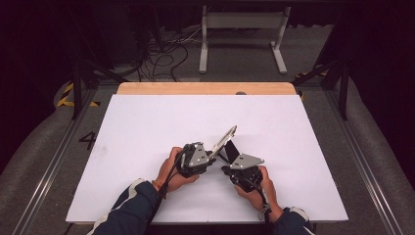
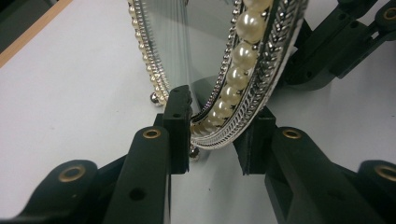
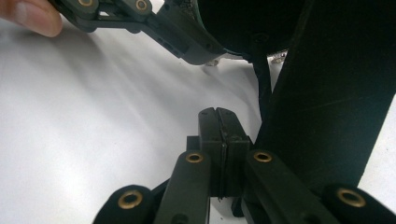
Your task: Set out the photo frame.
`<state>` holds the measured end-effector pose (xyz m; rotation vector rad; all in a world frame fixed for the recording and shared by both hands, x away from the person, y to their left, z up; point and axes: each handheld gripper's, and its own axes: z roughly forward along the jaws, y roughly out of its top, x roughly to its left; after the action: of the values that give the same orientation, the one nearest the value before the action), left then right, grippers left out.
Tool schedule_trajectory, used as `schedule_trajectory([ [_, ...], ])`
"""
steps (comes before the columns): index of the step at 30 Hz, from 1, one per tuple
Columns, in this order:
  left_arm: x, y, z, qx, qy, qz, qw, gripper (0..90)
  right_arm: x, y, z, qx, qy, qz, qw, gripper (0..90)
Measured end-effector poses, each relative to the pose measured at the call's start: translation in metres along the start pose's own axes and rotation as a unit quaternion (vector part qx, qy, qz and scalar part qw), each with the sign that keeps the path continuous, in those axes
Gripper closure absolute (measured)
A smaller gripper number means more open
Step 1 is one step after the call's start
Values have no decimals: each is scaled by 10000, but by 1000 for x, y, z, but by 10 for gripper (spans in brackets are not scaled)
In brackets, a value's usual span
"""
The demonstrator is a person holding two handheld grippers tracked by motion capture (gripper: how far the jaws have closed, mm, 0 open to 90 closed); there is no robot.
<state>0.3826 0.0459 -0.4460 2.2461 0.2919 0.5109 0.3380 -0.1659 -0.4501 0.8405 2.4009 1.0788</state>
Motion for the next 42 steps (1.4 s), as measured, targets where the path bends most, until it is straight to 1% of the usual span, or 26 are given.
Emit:
schedule_trajectory([
  [1,-1,0,0,8,5,9,10000,698,0,0,0,13,15,-3,10000,900],
  [3,-2,2,-1,40,56,95,9999,703,0,-2,0,64,49,13,10000,900],
  [6,-7,3,-2,83,98,57,9999,706,-2,-2,-2,55,130,17,9999,900],
  [7,-7,3,-2,67,116,85,9999,706,-3,-3,-3,56,166,6,9998,899],
  [9,-9,3,-2,73,128,72,9999,706,-3,-5,-4,82,240,15,9997,881],
  [10,-10,3,-2,62,127,23,9999,703,-3,-6,-3,110,290,-5,9995,878],
  [13,-10,3,-2,27,52,-88,9999,687,-4,-8,-3,111,286,-72,9995,893],
  [16,-7,1,-2,-35,-88,-199,9998,668,-4,-8,-4,96,274,-93,9995,897],
  [18,-6,1,-2,-85,-151,-236,9996,661,-5,-8,-5,92,279,-107,9995,899],
  [21,-6,0,-2,-88,-209,-284,9993,648,-8,-9,-5,104,283,-76,9995,900],
  [23,-6,0,-2,-91,-224,-291,9993,639,-8,-9,-5,113,269,-62,9996,900],
  [26,-5,0,-1,-160,-295,-312,9990,627,-10,-9,-6,160,207,-58,9996,900],
  [27,-4,-1,-1,-145,-319,-324,9989,626,-12,-10,-7,167,173,-40,9997,900],
  [28,-4,-1,0,-163,-385,-329,9986,625,-17,-11,-8,138,90,15,9999,900],
  [29,-4,-1,0,-163,-385,-329,9986,628,-17,-11,-8,138,90,15,9999,900],
  [32,-6,0,1,-191,-399,-277,9986,631,-24,-14,-8,67,-17,127,9999,900],
  [35,-6,0,1,-192,-427,-250,9986,643,-27,-15,-8,69,-101,114,9999,900],
  [40,-6,0,1,-179,-450,-230,9986,658,-30,-15,-8,41,-146,145,9998,900],
  [42,-6,0,1,-182,-499,-250,9983,669,-30,-16,-8,34,-149,157,9998,900],
])
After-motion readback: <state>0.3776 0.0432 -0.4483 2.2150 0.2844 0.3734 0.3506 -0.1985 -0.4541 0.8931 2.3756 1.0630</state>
